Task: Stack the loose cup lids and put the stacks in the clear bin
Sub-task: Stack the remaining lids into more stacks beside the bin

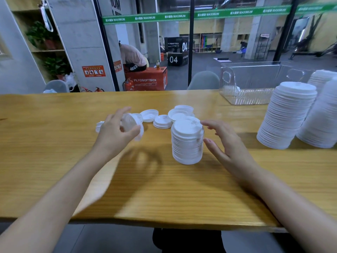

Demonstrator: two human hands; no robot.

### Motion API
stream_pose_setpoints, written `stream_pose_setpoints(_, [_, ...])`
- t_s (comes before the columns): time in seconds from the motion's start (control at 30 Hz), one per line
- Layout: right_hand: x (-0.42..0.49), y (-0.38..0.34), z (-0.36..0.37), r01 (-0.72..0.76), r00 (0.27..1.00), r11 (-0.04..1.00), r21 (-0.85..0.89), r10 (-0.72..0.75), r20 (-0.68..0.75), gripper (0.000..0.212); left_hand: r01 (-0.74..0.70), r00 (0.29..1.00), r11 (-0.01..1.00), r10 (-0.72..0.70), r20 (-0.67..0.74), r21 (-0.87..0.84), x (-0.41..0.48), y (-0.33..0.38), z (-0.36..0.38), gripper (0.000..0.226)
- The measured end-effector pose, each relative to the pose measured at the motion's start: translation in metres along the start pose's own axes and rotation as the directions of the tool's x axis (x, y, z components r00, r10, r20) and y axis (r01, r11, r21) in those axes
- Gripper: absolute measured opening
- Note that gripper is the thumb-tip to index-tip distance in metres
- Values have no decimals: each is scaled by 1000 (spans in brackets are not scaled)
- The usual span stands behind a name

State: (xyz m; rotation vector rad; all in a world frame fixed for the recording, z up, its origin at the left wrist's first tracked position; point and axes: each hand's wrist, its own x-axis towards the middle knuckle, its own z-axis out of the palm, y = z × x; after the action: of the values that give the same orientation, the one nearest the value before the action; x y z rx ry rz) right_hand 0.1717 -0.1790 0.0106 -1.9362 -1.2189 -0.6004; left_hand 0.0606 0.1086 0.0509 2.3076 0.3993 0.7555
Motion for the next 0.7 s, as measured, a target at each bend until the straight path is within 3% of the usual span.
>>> stream_pose_setpoints(0.13, [0,-1,0,3,1000,1000,-8,-3,-19,45,-48,999,938,48,-10,-343,3,35,12,56])
stream_pose_setpoints(0.23, [0,-1,-2,4,998,999,-34,-6,-55,44,-44,992,844,99,74,-534,0,53,26,53])
stream_pose_setpoints(0.4, [1,-1,-4,-12,994,998,-58,6,-110,41,-82,961,864,201,192,-496,-8,63,54,58])
stream_pose_setpoints(0.7, [2,-2,-3,-1,997,997,-80,-6,-80,42,-156,941,896,263,214,-415,-17,56,64,51])
